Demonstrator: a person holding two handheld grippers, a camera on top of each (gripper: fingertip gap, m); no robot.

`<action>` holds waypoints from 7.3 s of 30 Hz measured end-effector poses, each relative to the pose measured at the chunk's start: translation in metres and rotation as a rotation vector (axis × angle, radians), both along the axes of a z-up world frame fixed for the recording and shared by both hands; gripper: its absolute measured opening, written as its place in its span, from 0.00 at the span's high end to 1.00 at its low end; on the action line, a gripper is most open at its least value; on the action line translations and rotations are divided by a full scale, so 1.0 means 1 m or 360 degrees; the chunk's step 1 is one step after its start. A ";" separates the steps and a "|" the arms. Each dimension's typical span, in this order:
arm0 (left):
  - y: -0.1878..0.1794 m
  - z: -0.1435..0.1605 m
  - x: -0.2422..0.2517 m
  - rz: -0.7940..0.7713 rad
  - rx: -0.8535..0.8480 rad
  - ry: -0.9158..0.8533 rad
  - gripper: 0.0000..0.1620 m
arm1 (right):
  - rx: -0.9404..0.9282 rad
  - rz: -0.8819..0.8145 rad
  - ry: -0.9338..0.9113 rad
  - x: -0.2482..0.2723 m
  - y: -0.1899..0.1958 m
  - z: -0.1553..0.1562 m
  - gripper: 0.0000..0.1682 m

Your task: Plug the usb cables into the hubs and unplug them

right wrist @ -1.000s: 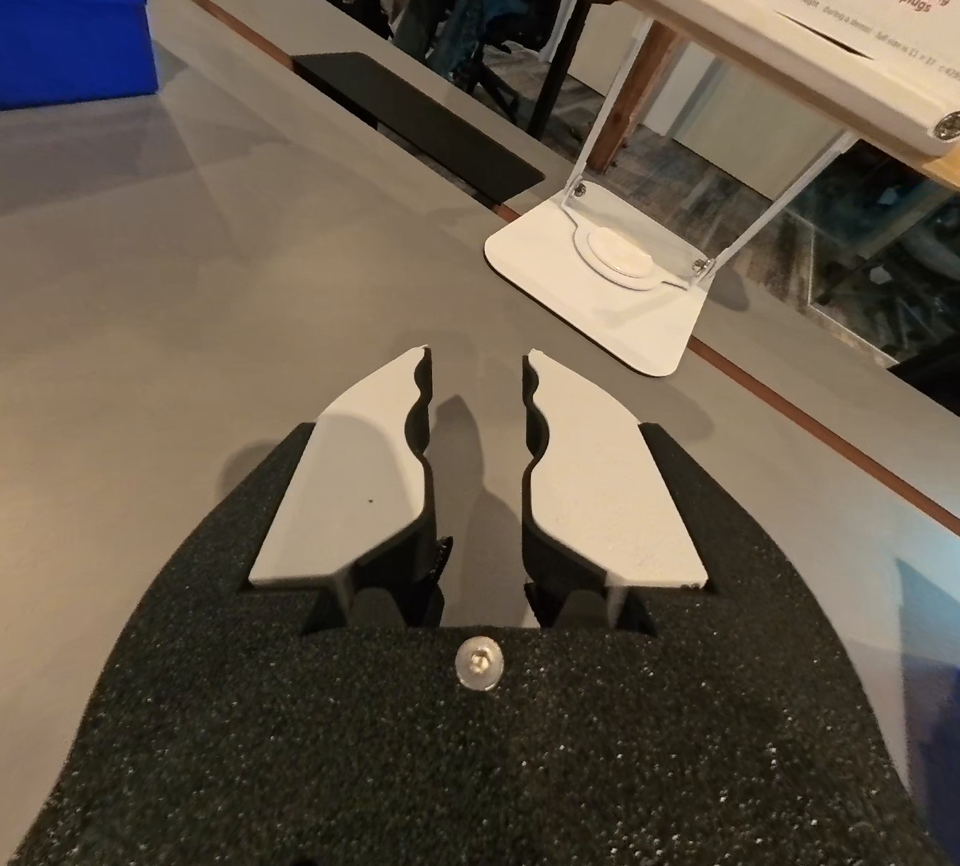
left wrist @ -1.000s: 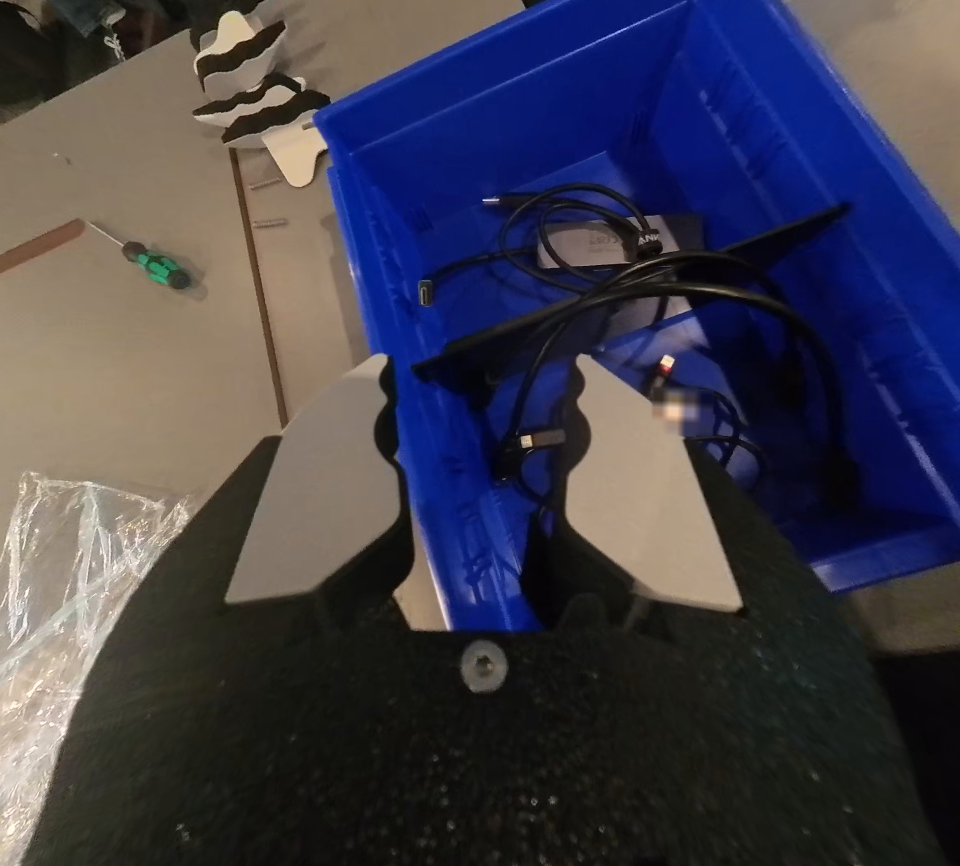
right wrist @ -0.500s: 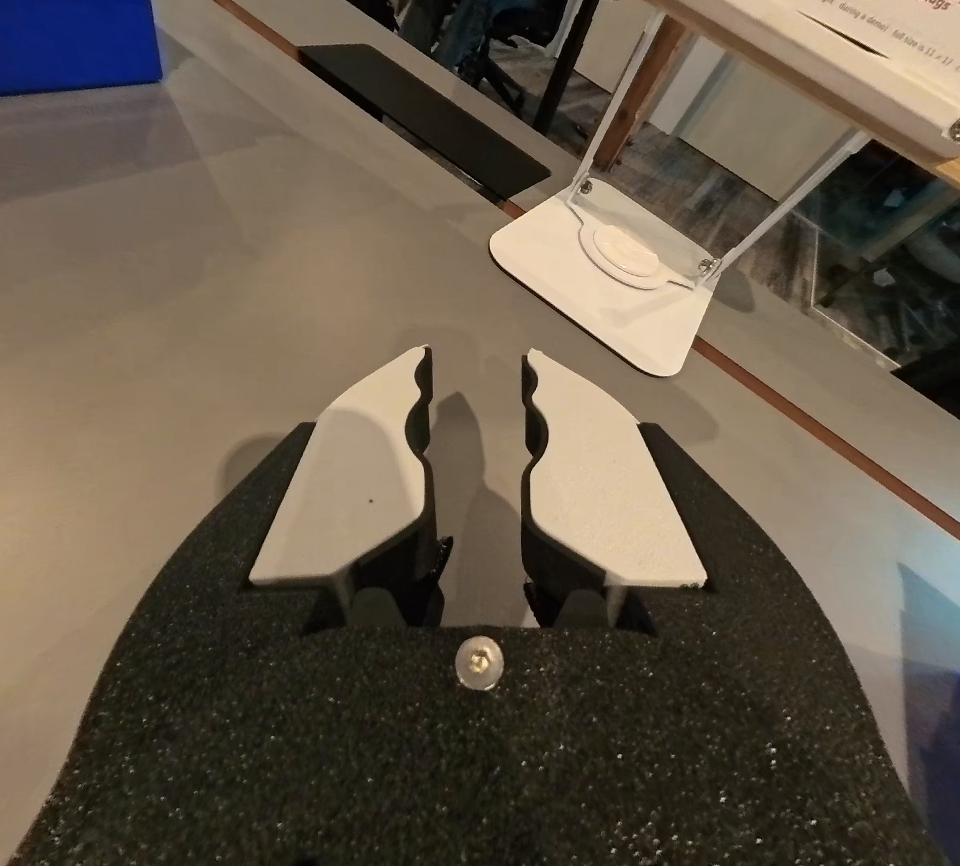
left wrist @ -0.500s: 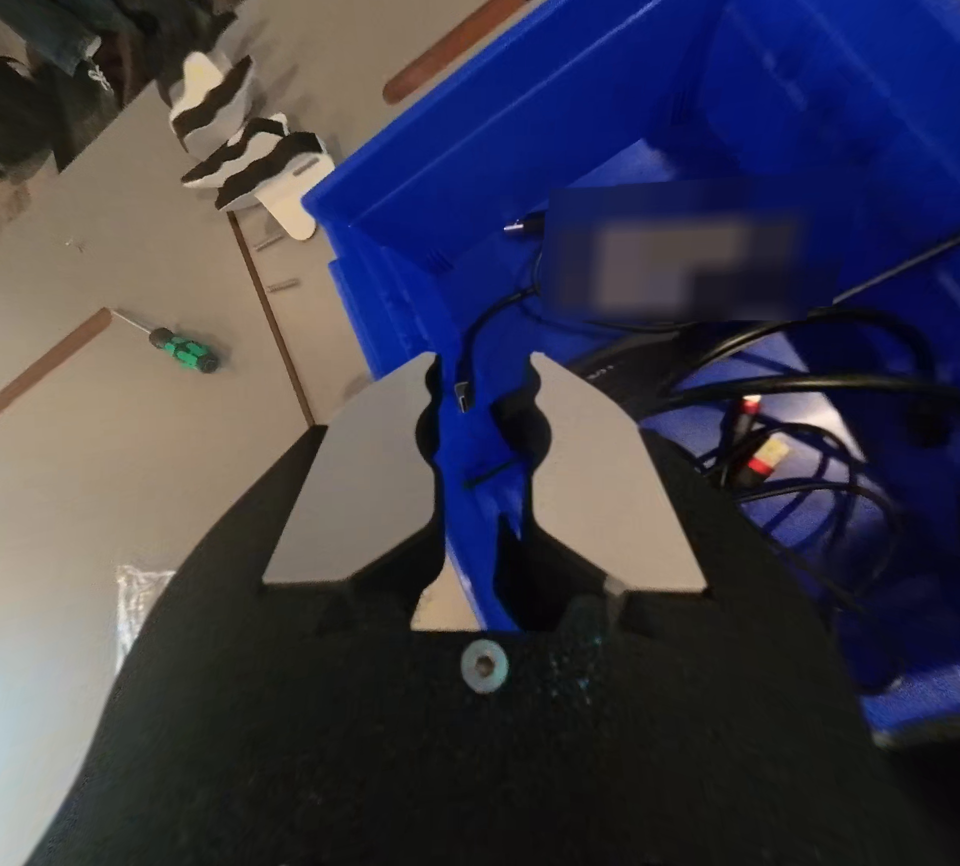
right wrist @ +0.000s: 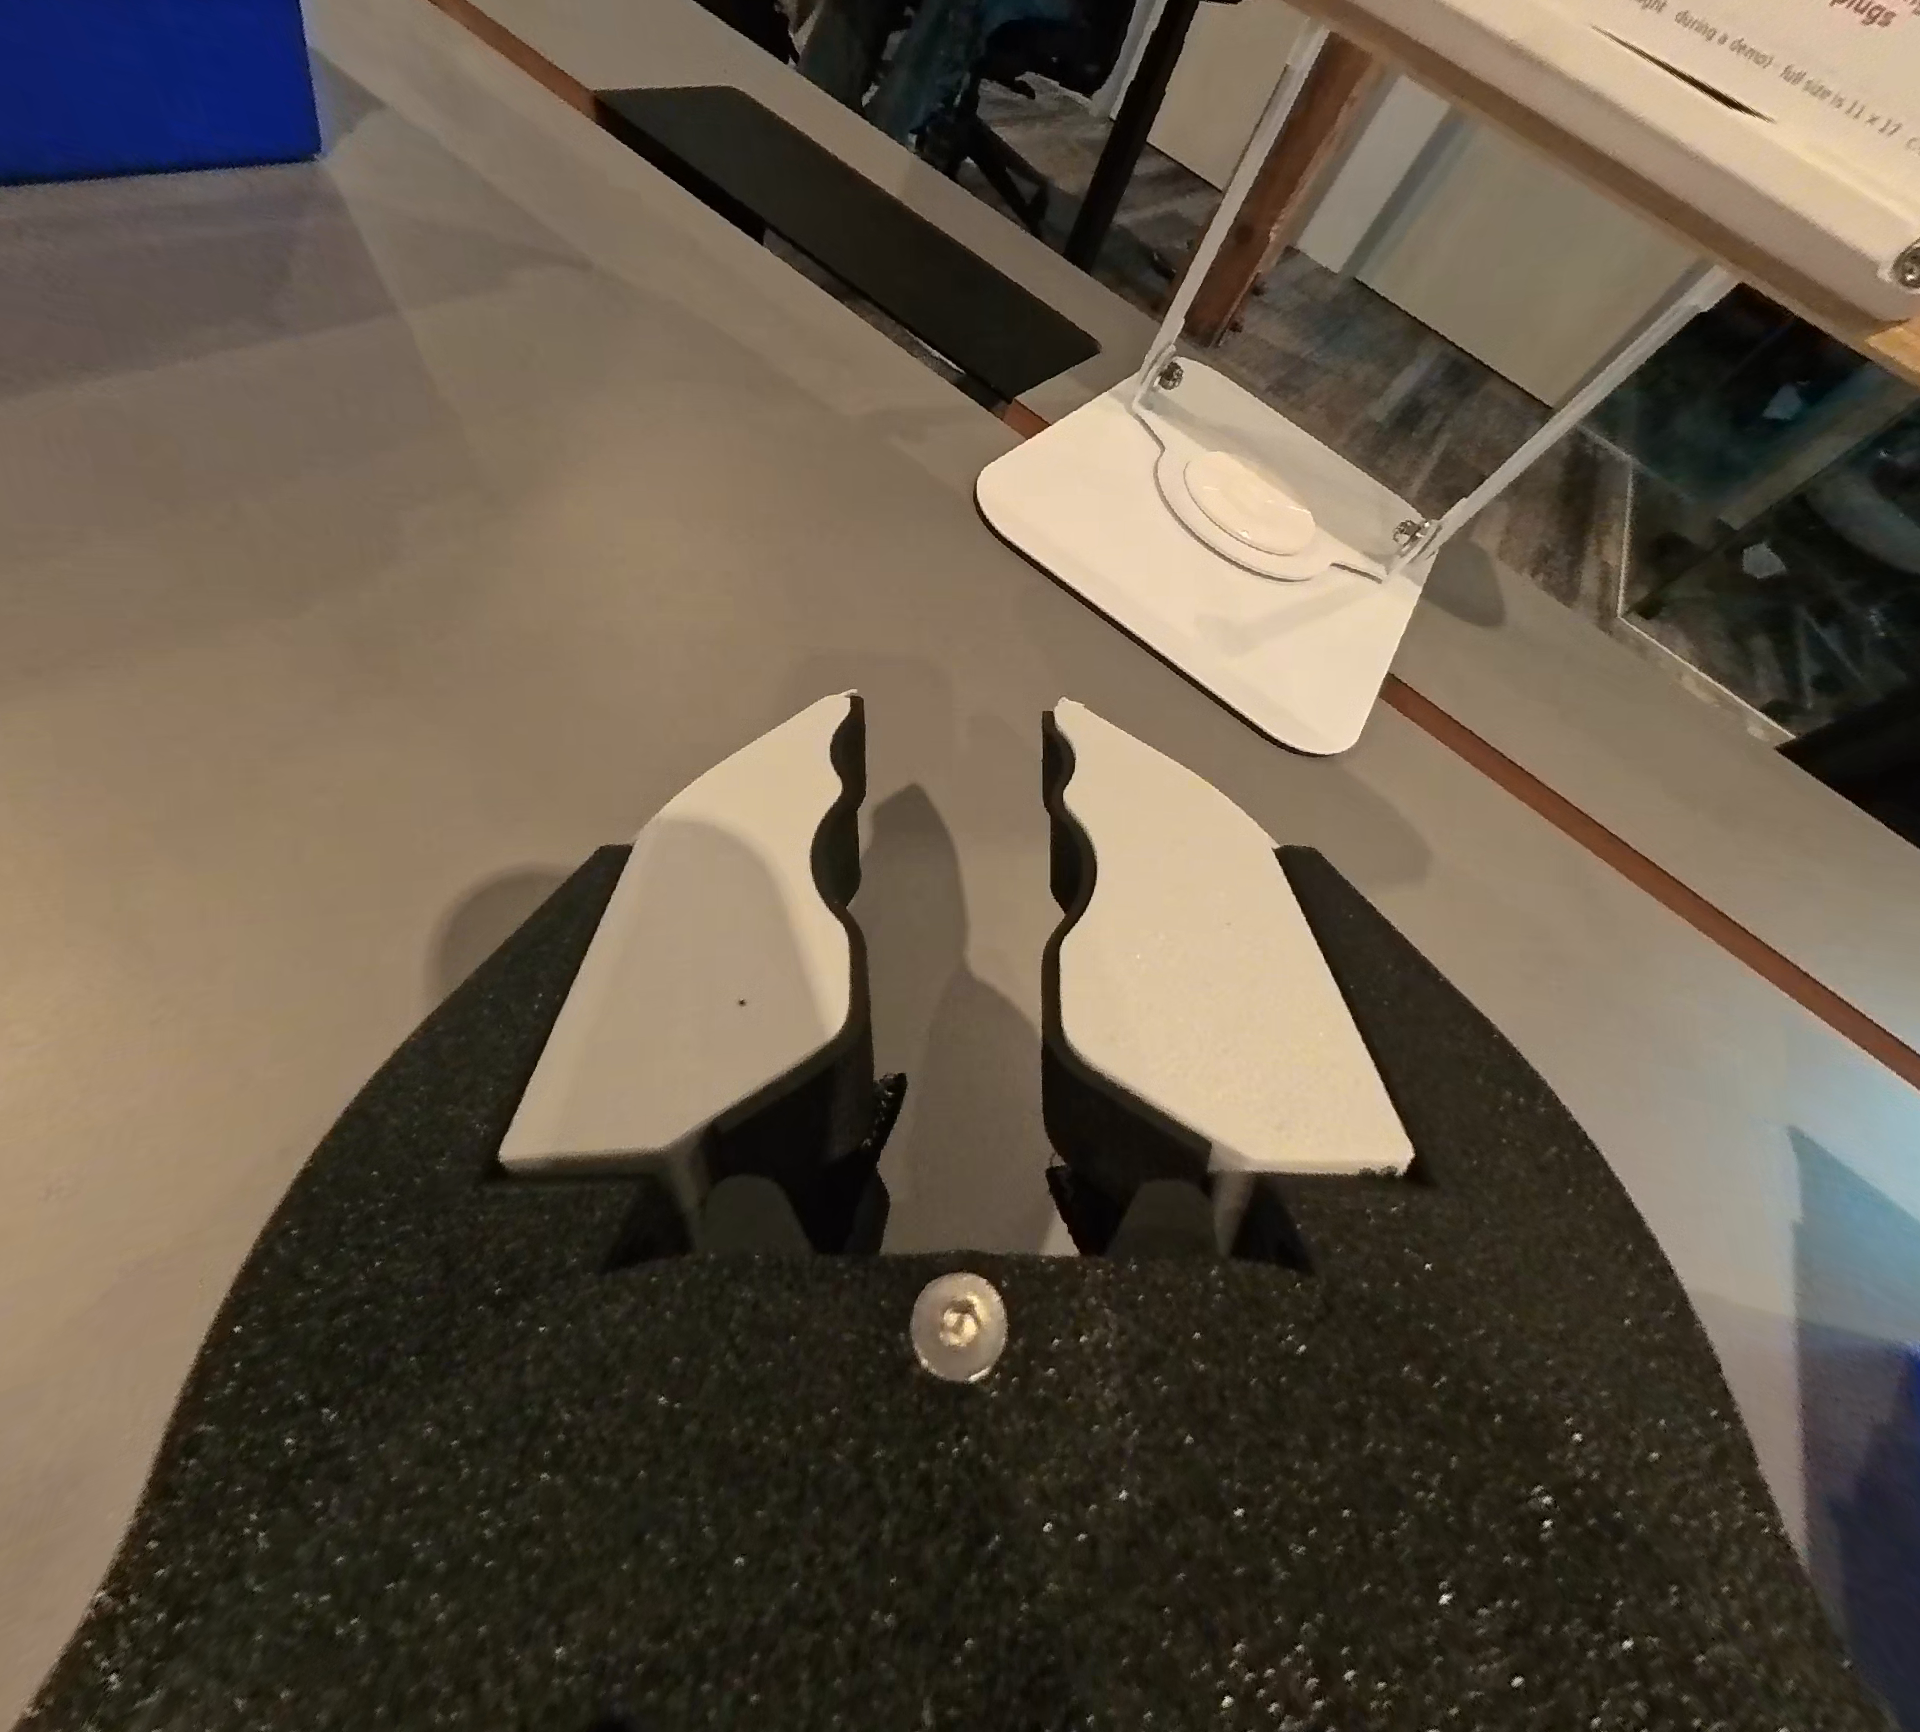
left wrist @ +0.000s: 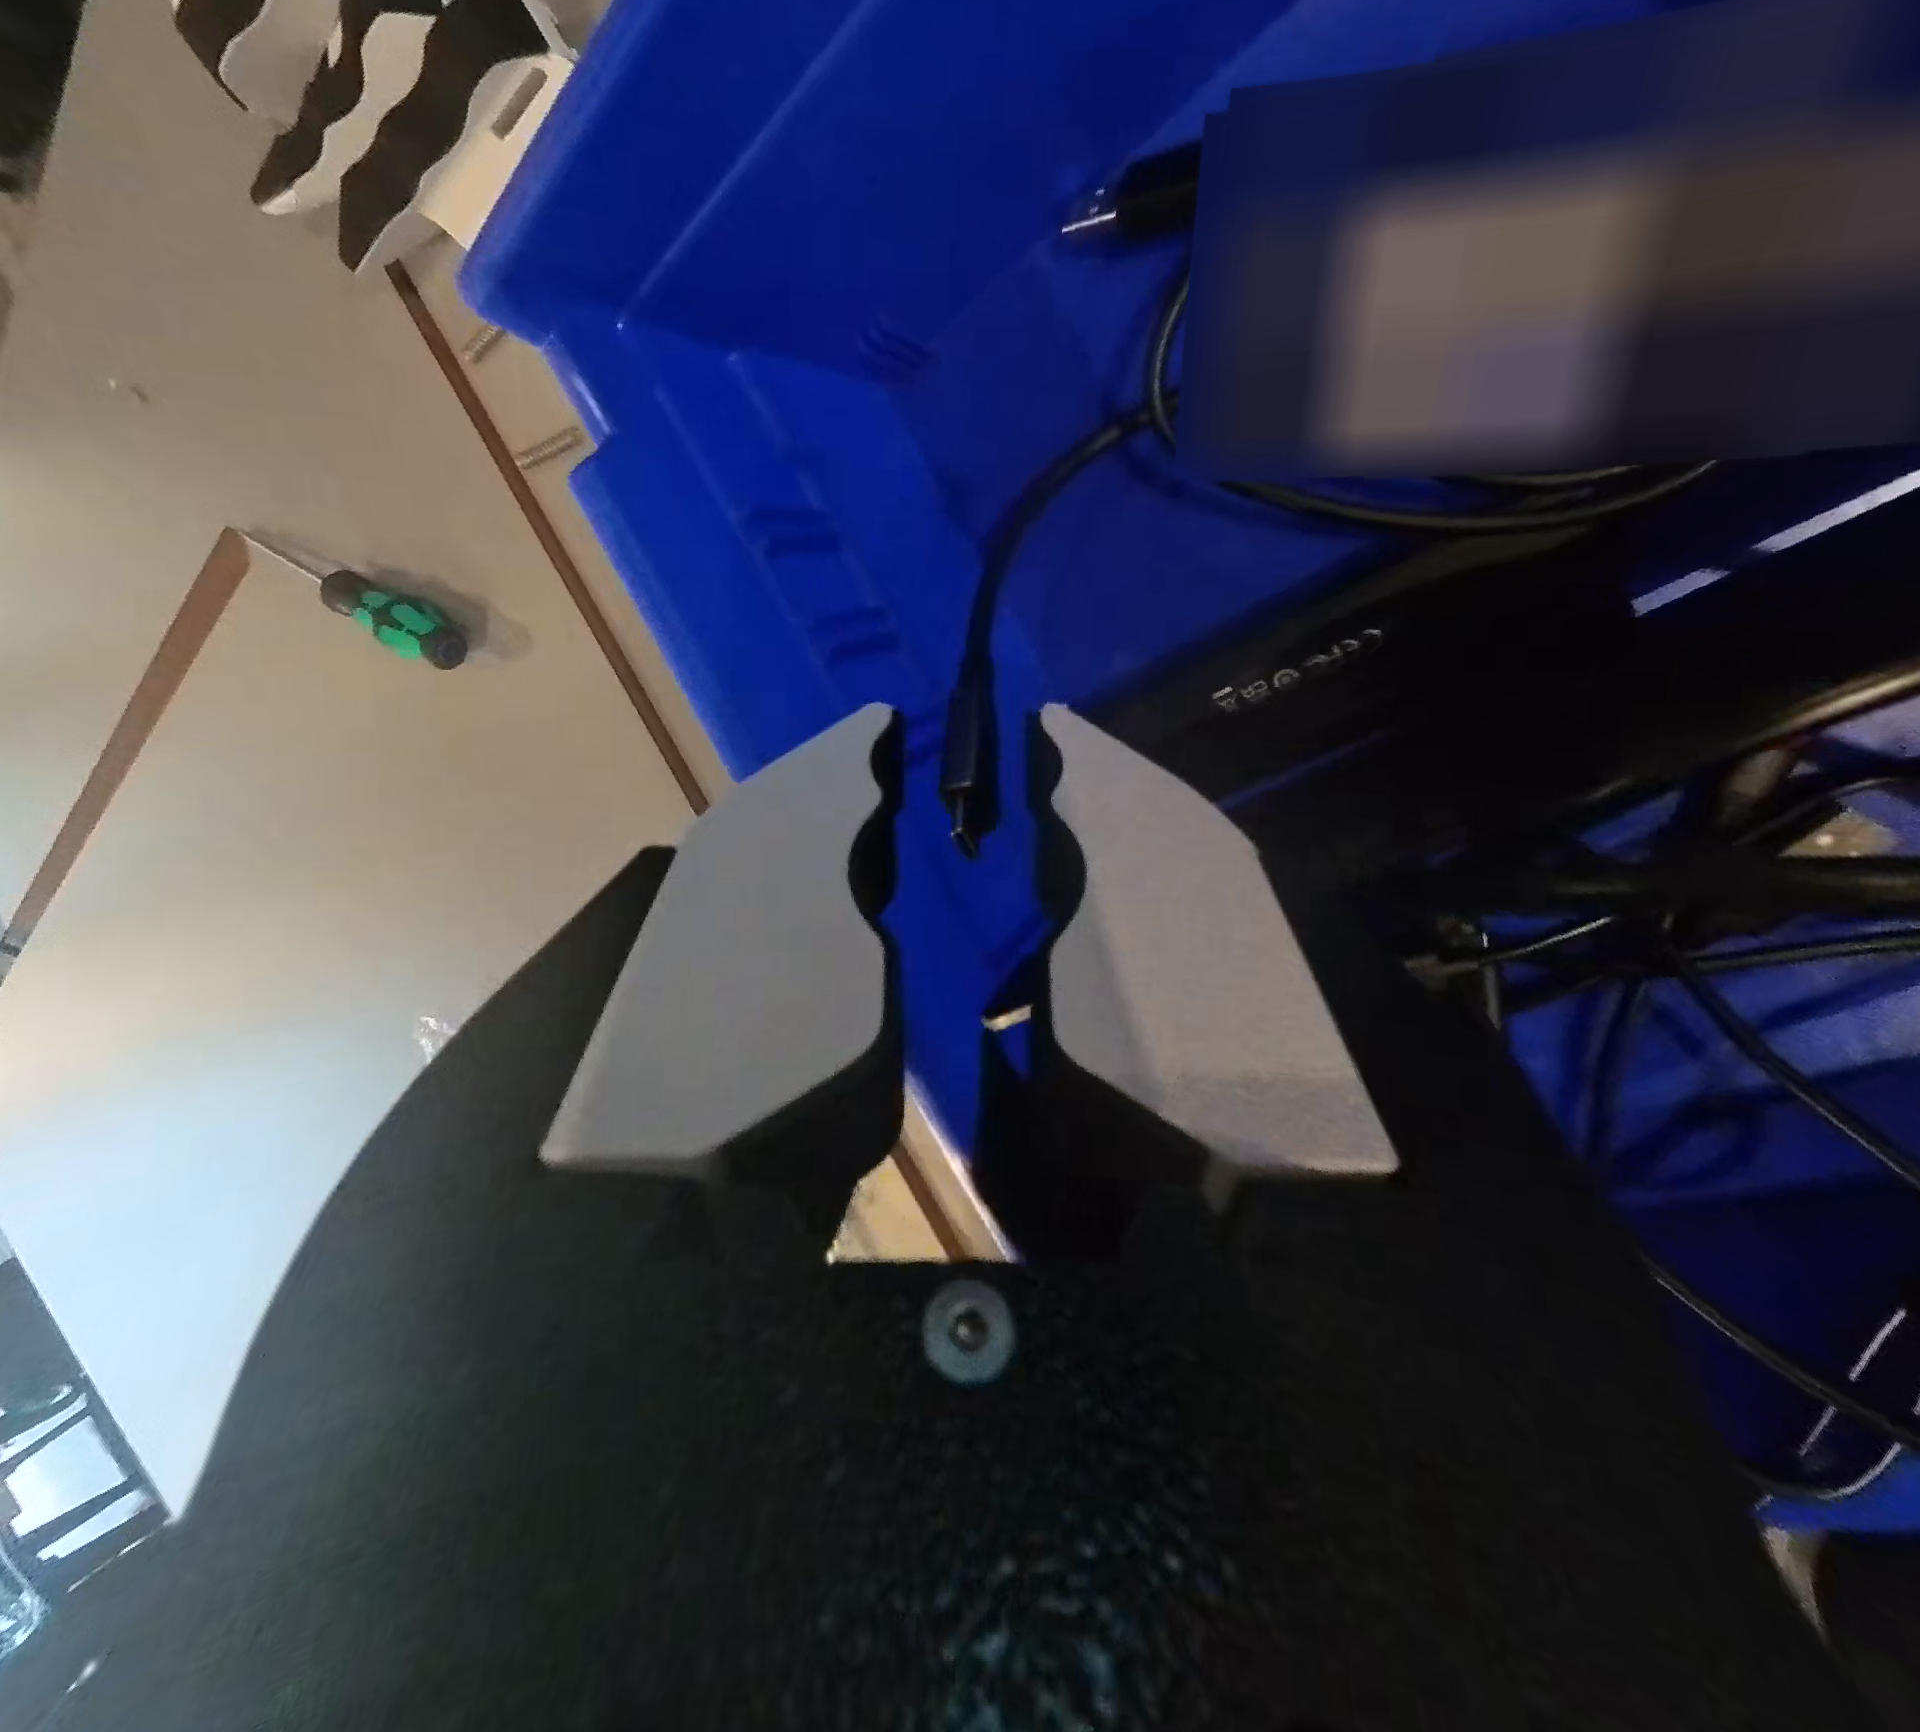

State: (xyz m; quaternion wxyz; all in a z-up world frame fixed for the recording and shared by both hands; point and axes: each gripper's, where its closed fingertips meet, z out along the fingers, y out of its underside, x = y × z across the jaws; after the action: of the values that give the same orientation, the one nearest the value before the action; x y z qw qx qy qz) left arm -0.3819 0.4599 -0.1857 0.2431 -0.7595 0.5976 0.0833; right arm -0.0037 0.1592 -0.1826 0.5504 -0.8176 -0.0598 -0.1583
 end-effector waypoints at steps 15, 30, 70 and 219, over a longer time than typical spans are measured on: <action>0.002 0.011 0.000 -0.0035 0.0046 0.0094 0.96 | -0.0001 -0.0001 0.0003 0.001 0.000 0.001 0.81; -0.029 0.202 0.023 -0.0198 0.0828 -0.0032 0.97 | 0.0072 -0.0021 -0.0013 0.005 -0.002 0.011 0.82; -0.301 0.151 0.291 -0.1338 0.0509 -0.0798 0.97 | 0.0089 0.1013 0.0719 -0.055 -0.030 0.041 0.59; -0.349 -0.015 0.242 -0.1937 -0.0076 -0.0211 0.95 | 0.0379 0.1204 0.1214 -0.010 -0.057 0.075 0.93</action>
State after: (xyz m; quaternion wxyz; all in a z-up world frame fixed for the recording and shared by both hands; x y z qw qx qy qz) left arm -0.1403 0.1113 -0.2010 0.2666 -0.2906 0.9095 -0.1314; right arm -0.0135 0.1025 -0.1076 0.6403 -0.6705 -0.1275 0.3524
